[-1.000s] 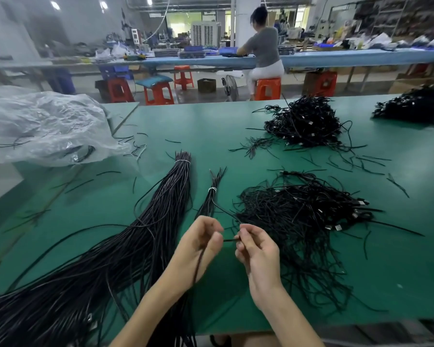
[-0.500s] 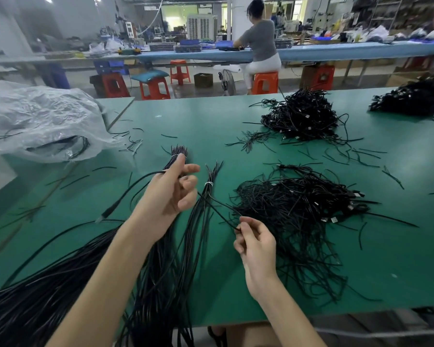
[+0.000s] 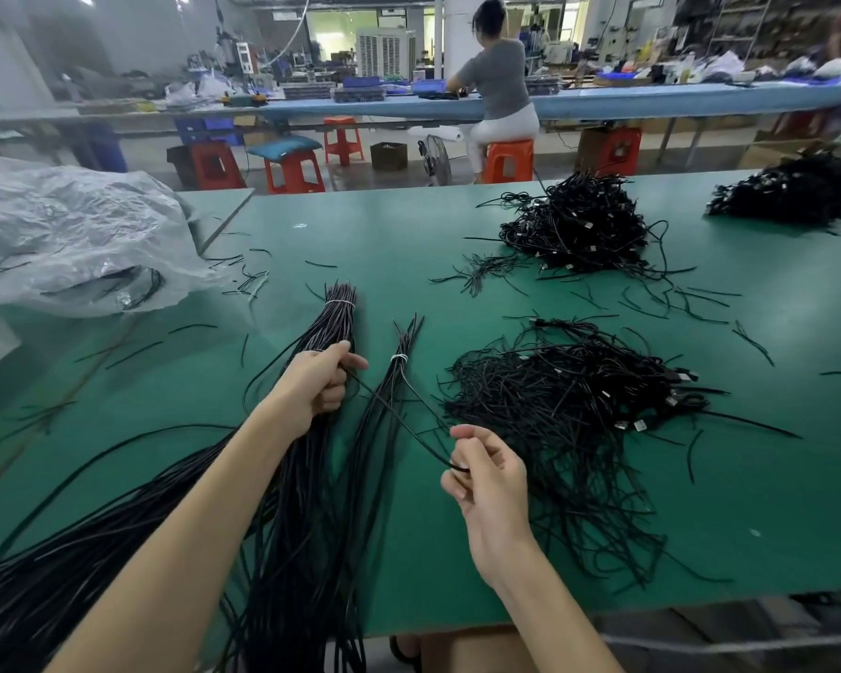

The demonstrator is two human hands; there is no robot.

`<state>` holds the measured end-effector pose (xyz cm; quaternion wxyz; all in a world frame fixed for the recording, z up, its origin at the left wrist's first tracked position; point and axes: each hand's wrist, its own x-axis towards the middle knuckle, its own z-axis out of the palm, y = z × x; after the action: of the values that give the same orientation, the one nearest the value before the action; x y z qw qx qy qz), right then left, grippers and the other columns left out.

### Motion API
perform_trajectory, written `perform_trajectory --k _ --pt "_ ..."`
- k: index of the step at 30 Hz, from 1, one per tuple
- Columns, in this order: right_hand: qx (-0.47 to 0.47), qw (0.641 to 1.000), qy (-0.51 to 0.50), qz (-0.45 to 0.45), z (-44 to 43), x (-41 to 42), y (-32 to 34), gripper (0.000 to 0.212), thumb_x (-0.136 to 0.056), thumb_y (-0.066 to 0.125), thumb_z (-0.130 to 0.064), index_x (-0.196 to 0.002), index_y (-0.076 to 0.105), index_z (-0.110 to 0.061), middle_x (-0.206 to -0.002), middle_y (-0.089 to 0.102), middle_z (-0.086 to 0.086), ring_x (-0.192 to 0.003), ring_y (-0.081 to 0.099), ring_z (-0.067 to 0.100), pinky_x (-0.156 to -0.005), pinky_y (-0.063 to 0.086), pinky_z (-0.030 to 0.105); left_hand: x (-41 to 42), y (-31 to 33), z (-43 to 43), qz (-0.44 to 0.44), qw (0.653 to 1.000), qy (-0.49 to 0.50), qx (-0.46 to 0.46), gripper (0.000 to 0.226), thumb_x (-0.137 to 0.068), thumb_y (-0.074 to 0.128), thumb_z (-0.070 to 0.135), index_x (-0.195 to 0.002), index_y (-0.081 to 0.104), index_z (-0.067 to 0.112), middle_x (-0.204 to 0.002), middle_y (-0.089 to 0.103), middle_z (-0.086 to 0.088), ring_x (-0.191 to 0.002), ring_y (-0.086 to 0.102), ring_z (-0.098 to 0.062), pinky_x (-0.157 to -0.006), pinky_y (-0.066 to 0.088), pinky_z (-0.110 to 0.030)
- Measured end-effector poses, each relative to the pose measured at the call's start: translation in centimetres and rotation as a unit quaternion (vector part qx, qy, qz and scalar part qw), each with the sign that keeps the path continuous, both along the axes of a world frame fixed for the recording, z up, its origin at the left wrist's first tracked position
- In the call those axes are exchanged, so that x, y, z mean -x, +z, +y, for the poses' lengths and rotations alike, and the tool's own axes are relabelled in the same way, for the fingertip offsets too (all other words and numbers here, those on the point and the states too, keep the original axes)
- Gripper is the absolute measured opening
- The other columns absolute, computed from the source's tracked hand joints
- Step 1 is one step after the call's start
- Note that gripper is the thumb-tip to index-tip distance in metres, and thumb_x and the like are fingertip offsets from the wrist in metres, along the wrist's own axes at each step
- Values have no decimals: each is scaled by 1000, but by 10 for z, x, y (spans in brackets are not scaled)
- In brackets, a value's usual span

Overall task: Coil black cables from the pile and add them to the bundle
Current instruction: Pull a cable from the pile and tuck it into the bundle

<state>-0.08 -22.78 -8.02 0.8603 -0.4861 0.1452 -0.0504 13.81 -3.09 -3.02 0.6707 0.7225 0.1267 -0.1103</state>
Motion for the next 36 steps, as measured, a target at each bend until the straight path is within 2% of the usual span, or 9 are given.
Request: perform_trajectory --k 3,6,12,21,26,28,31,33,36 --pt "39 998 42 -5 2 2 2 21 -94 44 7 -93 63 -2 -60 34 -2 -49 23 14 -43 29 25 0 3 -3 0 986 74 150 34 -109 50 29 -91 66 5 -59 47 2 -46 48 -12 -45 46 -23" --pt "56 996 72 -7 3 5 4 24 -91 42 8 -90 63 -3 -56 33 -1 -45 23 12 -40 27 24 1 7 -3 35 925 109 361 39 -112 38 30 -81 53 12 -56 45 5 -40 41 -8 -38 37 -18" --pt "111 992 62 -23 4 6 1 26 -92 45 2 -87 66 -12 -58 40 0 -44 37 14 -41 32 25 17 10 -4 31 879 12 476 37 -112 37 33 -84 54 16 -65 42 10 -38 29 -3 -34 27 -17" --pt "136 990 11 -41 8 5 -2 31 -97 50 -1 -88 70 -24 -68 52 -1 -55 40 13 -52 40 25 49 -1 -32 -80 919 -124 365 33 -107 46 32 -121 61 7 -64 37 8 -39 25 -3 -36 26 -18" --pt "172 984 -2 -41 8 7 0 20 -100 54 -8 -95 69 -21 -75 55 -3 -59 45 13 -58 42 27 58 -10 -37 -92 916 -114 373 23 -109 45 25 -111 64 12 -60 36 10 -41 23 -5 -40 26 -19" --pt "215 975 -18 -52 9 8 -1 16 -101 57 -16 -99 70 -26 -97 57 -7 -73 56 6 -68 48 20 61 -13 -38 -95 914 -108 379 19 -108 45 23 -107 62 14 -70 42 8 -49 30 -7 -49 32 -19" --pt "356 928 -64 -88 10 9 -2 12 -99 63 -27 -104 71 -34 -128 43 -18 -124 40 -2 -97 36 13 66 -15 -41 -123 915 -78 376 21 -108 42 18 -98 61 17 -81 50 4 -61 43 -9 -62 42 -20" --pt "498 851 -97 -137 14 10 -1 12 -99 63 -35 -106 73 -33 -133 45 -18 -136 30 3 -111 21 22 68 -12 -44 -167 914 -57 366 21 -105 45 17 -93 62 18 -82 52 4 -66 47 -9 -67 46 -20" --pt "666 704 -87 -232 26 14 -4 30 -101 53 -48 -103 74 -27 -135 56 -10 -141 36 16 -119 19 45 74 -4 -51 -241 918 -46 311 17 -99 51 24 -92 66 20 -83 58 6 -72 53 -8 -72 48 -19"
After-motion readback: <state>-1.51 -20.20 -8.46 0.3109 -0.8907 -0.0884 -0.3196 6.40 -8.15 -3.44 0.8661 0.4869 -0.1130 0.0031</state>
